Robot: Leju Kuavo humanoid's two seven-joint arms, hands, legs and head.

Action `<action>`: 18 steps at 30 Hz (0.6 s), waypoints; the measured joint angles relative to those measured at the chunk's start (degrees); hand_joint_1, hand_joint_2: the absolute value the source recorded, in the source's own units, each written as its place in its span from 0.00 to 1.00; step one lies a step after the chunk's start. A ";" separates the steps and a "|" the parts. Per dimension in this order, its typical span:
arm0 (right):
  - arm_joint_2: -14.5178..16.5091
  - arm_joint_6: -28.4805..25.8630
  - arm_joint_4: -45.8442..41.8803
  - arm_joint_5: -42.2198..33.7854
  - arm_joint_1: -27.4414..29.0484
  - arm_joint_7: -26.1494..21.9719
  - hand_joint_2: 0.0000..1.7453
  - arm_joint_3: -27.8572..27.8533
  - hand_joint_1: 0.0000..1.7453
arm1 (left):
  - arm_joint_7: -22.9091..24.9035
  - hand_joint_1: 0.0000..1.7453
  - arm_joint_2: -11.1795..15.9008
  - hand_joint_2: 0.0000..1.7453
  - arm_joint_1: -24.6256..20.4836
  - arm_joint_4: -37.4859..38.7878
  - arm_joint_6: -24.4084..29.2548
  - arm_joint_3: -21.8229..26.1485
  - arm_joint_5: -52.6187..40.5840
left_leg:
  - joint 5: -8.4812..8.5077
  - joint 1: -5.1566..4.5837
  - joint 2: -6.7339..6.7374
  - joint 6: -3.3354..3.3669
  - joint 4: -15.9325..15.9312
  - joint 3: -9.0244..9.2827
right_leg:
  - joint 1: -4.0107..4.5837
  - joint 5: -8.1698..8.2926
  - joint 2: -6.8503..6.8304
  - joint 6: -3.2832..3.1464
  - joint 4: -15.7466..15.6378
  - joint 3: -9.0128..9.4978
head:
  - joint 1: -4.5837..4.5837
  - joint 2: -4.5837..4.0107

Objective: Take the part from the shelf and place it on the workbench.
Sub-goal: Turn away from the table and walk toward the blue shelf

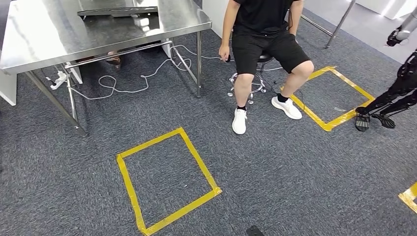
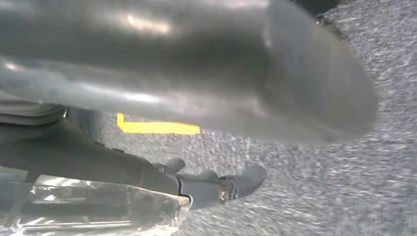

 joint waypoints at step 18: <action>-0.51 0.58 -0.02 0.60 -0.12 0.00 0.00 0.18 0.00 | -0.49 0.00 -0.06 0.00 0.05 -0.02 0.84 -0.01 -0.49 | -7.22 0.01 -1.48 -2.47 15.51 -6.59 | 0.11 6.90 2.30 -1.67 -14.40 7.18 | -0.33 0.00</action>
